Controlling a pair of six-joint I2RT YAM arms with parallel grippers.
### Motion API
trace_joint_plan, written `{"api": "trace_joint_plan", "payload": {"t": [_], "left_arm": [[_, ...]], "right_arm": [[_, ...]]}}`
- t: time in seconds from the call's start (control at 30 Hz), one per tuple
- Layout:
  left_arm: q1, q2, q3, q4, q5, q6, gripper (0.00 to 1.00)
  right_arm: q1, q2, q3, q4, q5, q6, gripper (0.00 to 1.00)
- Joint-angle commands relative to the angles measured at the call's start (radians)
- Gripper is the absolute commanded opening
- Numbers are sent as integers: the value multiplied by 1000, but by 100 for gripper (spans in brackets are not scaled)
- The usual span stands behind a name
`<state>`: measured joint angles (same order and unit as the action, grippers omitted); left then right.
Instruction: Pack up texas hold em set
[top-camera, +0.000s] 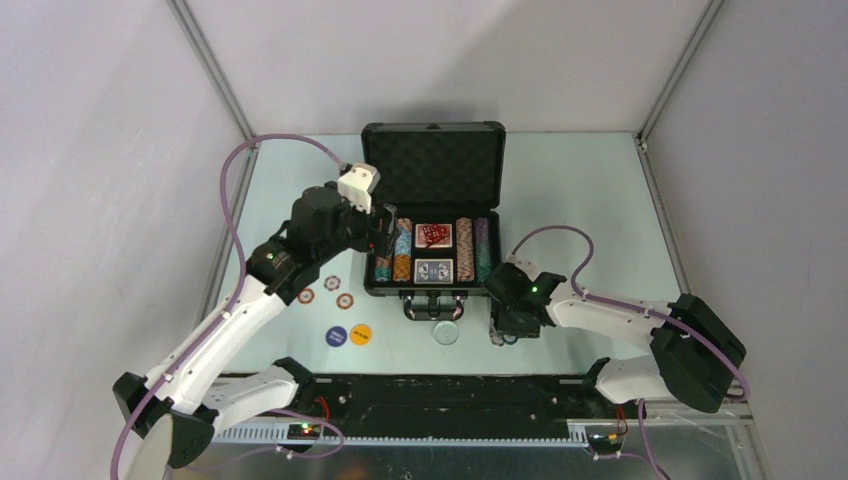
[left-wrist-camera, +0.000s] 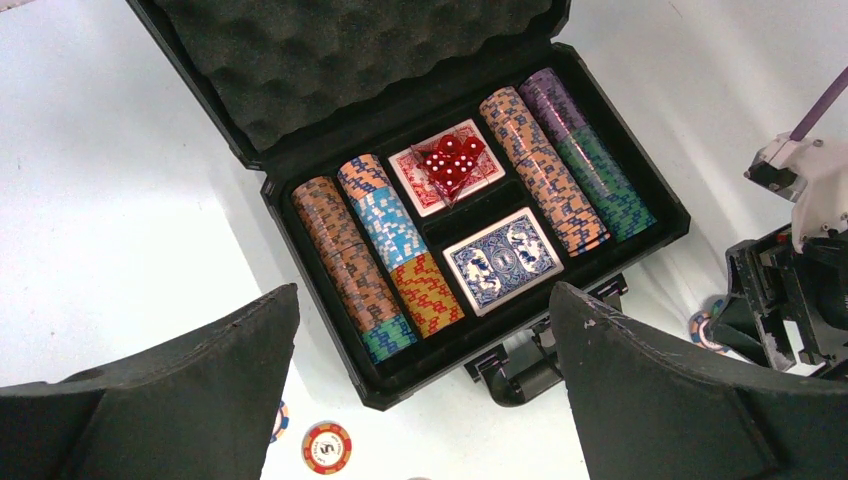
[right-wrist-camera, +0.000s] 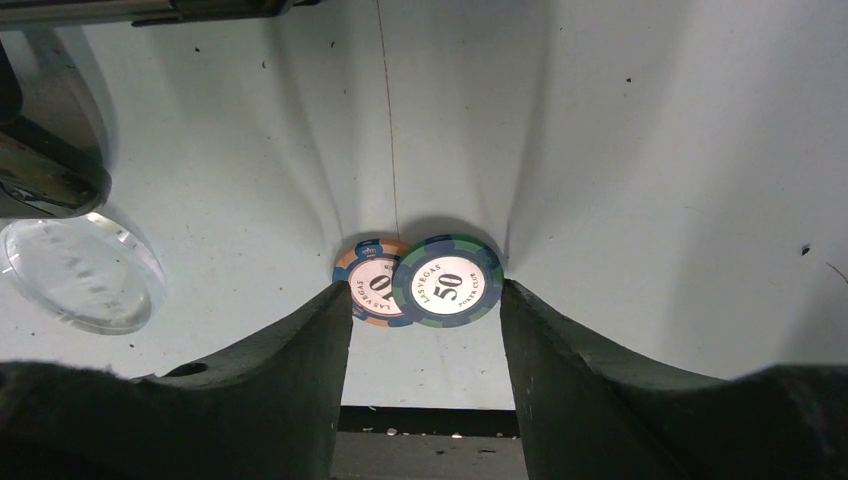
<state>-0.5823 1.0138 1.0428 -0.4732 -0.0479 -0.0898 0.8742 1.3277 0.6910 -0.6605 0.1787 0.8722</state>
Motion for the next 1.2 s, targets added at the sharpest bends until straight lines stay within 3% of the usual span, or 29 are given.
{"api": "trace_joint_plan", "payload": {"t": [0.0, 0.5, 0.87, 1.17], "left_arm": [[-2, 0, 4, 22, 12, -15, 100], [-2, 2, 3, 22, 16, -13, 100], [-1, 12, 4, 22, 22, -18, 100], [-1, -11, 7, -11, -59, -101, 100]], "right_arm": [[3, 8, 1, -3, 29, 19, 61], [-19, 37, -33, 32, 8, 16, 58], [-26, 34, -47, 43, -8, 12, 44], [-22, -45, -48, 52, 4, -4, 42]]}}
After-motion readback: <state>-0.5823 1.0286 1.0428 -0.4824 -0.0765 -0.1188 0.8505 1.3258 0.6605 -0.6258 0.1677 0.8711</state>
